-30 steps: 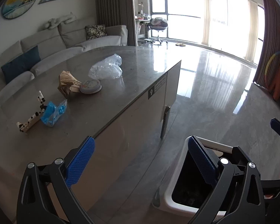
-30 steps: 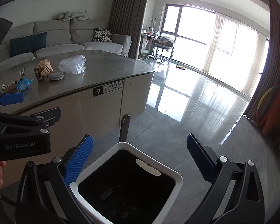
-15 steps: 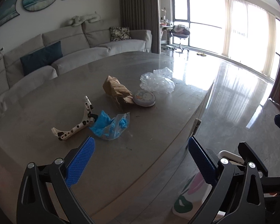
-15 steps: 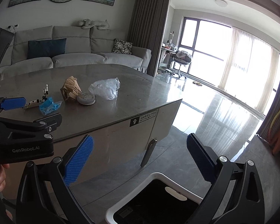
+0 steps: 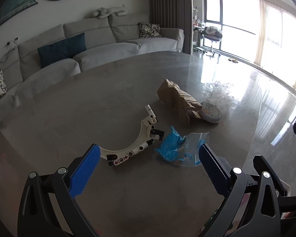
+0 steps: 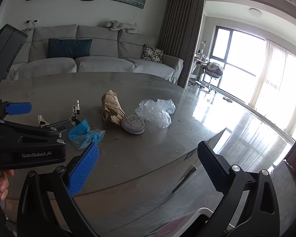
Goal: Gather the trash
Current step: 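Move both grippers back to the table toward the white bracket and blue bag, then grasp the white plastic bracket with the left gripper, then grasp the blue plastic bag with the right gripper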
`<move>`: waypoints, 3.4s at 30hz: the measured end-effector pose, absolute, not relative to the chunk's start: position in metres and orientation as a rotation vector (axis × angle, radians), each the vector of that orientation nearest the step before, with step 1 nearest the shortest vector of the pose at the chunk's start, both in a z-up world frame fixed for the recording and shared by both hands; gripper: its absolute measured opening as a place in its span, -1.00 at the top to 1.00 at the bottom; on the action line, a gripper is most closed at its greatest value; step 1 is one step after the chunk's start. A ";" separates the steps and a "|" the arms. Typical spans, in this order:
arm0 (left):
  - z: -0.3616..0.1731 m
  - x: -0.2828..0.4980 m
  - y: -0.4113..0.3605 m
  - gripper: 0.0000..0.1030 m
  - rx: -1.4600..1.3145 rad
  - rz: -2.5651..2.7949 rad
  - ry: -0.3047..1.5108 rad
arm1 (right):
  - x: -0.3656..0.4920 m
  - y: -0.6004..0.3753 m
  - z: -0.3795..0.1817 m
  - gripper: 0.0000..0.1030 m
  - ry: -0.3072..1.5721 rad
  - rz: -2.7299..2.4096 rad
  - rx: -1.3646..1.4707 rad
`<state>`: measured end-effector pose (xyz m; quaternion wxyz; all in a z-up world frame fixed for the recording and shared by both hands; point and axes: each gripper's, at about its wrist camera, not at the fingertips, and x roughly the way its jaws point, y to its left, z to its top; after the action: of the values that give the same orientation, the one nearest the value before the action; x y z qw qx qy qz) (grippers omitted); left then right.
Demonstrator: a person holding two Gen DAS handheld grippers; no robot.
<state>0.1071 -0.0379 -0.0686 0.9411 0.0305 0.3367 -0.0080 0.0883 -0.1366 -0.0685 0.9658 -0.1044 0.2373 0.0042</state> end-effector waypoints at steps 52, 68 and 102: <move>-0.108 0.175 -0.007 -0.63 0.018 0.046 0.848 | 0.147 -0.096 -0.092 -0.93 0.496 0.077 -0.284; -0.068 0.150 0.005 -0.63 0.057 0.097 0.759 | 0.158 -0.081 -0.091 -0.93 0.510 0.112 -0.245; -0.068 0.152 0.028 -0.64 0.046 0.131 0.752 | 0.192 -0.017 -0.121 0.19 0.675 0.273 -0.332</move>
<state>0.1525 0.0282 -0.0682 0.9278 0.0222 0.3669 0.0641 0.1924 -0.0173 -0.1214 0.9211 -0.1614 0.3284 0.1331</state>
